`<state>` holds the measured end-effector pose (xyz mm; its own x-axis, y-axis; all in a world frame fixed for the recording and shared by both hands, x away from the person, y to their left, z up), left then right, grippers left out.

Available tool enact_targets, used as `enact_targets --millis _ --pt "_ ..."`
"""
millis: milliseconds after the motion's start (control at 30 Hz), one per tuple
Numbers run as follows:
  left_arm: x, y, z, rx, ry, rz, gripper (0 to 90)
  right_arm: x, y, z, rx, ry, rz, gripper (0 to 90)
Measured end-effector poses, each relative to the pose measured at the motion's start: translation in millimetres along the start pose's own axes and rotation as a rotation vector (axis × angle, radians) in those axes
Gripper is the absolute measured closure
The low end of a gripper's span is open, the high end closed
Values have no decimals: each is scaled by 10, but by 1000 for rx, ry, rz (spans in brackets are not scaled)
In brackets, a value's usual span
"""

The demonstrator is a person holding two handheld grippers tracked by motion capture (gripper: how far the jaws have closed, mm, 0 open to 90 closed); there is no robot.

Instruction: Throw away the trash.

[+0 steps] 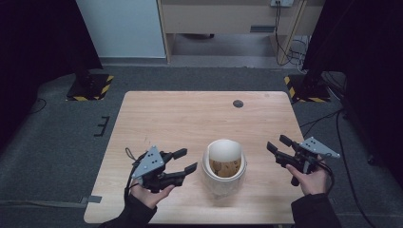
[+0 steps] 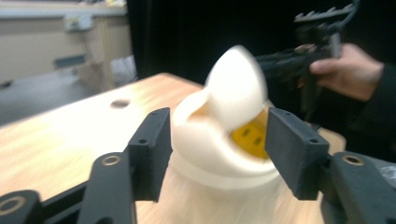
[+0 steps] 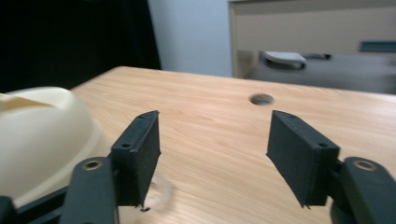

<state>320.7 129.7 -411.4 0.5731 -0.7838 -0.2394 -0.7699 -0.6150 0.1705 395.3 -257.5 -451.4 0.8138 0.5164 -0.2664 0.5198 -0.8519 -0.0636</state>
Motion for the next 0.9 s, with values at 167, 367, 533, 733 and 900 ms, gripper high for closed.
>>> enact_targets --millis 167,367,533,733,900 --pt "-175 -366 346 -77 -72 -107 284 45 139 175 12 -64 56 231" --pt "-270 -854 875 -148 -237 -250 225 70 346 451 38 -166 118 189" --pt "-335 -1163 1136 -195 -355 -349 180 67 521 621 22 -236 160 175" --pt "-434 -1426 1237 -165 -429 -433 153 81 689 850 35 -343 198 157" --pt "-480 -1532 1304 -169 -469 -464 148 99 722 937 30 -382 194 150"
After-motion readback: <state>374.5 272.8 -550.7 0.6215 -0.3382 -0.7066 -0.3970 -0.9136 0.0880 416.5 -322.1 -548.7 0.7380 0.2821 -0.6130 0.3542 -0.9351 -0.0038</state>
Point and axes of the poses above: each handheld gripper's, and its own axes: x roughly forward along the jaws, z roughly out of its underside, y roughly to its right, the point moved 5 cm from there along x, roughly forward along the jaws, and after that the axes turned 5 degrees about -x, right-handed, at the moved point
